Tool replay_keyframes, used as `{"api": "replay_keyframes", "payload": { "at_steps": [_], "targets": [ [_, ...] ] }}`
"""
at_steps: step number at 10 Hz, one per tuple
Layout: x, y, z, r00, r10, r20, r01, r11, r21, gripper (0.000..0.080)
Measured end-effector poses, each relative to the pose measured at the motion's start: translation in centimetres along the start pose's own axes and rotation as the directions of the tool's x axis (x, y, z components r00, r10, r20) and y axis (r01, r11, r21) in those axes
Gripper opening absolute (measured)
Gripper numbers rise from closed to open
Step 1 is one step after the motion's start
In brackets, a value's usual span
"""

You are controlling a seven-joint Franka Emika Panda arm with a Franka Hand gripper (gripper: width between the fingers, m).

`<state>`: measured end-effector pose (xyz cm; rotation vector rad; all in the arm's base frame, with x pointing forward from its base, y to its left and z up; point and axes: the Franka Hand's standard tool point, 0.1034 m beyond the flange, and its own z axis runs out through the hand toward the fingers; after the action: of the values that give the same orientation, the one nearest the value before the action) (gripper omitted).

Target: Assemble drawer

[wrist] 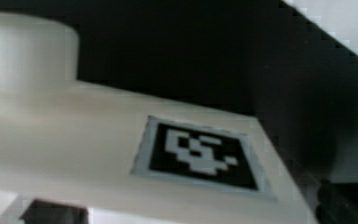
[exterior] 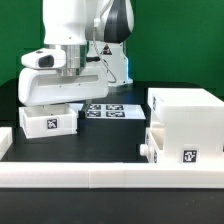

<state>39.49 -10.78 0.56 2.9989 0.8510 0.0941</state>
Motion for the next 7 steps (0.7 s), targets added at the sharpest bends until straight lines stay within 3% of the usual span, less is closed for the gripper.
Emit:
{"api": "replay_keyframes", "payload": {
  "at_steps": [2, 3, 4, 5, 7],
  "targets": [
    [0.04, -0.04, 0.0, 1.0, -0.001, 0.0, 0.001, 1.0, 0.0, 0.0401],
    [0.06, -0.06, 0.0, 1.0, -0.002, 0.0, 0.002, 1.0, 0.0, 0.0401],
    [0.07, -0.07, 0.0, 1.0, -0.002, 0.0, 0.002, 1.0, 0.0, 0.02],
    [0.09, -0.1, 0.01, 1.0, -0.003, 0.0, 0.003, 1.0, 0.001, 0.0071],
    [0.24, -0.23, 0.0, 1.0, -0.007, -0.001, 0.007, 1.0, 0.001, 0.004]
  ]
}}
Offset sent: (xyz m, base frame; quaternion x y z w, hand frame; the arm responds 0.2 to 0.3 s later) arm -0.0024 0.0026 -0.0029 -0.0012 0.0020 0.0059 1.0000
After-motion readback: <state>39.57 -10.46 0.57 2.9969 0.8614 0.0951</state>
